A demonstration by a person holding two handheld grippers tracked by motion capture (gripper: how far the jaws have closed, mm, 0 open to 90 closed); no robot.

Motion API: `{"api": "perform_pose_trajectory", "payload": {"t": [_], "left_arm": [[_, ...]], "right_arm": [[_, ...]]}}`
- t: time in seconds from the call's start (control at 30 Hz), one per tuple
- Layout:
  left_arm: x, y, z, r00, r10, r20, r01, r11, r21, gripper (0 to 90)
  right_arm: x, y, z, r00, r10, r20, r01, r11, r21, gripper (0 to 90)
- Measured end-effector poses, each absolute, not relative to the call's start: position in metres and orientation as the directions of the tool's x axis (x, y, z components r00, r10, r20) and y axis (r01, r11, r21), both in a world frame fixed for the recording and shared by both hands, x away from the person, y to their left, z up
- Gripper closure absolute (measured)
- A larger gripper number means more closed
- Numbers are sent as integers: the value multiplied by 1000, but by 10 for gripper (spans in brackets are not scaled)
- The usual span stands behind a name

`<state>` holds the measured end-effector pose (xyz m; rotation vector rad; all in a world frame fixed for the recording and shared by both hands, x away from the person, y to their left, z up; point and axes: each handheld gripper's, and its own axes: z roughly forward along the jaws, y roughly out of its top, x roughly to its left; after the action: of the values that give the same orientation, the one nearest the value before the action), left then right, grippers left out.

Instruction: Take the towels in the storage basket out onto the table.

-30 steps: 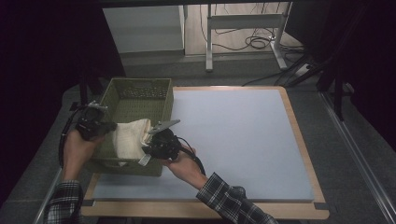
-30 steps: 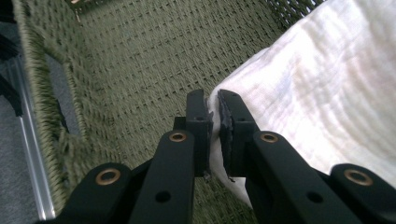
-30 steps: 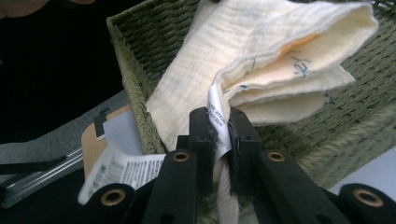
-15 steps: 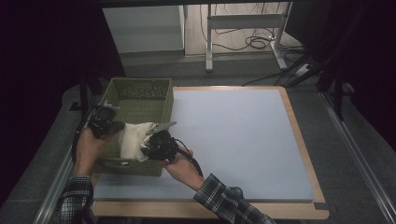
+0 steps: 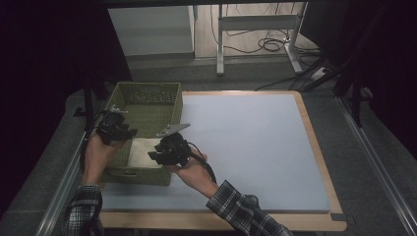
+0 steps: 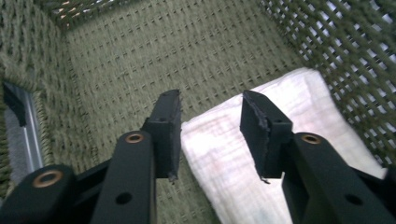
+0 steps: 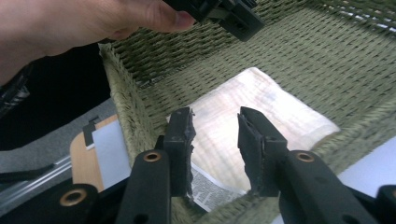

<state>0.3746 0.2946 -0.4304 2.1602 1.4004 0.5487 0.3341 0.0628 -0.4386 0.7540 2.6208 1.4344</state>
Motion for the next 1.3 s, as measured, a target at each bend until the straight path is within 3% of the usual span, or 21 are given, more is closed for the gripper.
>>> {"api": "perform_pose_trajectory", "payload": {"t": [0.4, 0.73, 1.3], "left_arm": [[377, 290, -427, 375, 927, -12, 708, -279, 649, 357], [379, 286, -427, 367, 928, -57, 689, -230, 687, 220], [380, 256, -422, 423, 902, -90, 659, -237, 714, 121]], "right_arm": [[331, 54, -431, -896, 435, 86, 312, 482, 819, 477], [337, 32, -431, -893, 445, 71, 305, 481, 822, 360], [344, -11, -434, -882, 469, 41, 296, 483, 824, 263]]}}
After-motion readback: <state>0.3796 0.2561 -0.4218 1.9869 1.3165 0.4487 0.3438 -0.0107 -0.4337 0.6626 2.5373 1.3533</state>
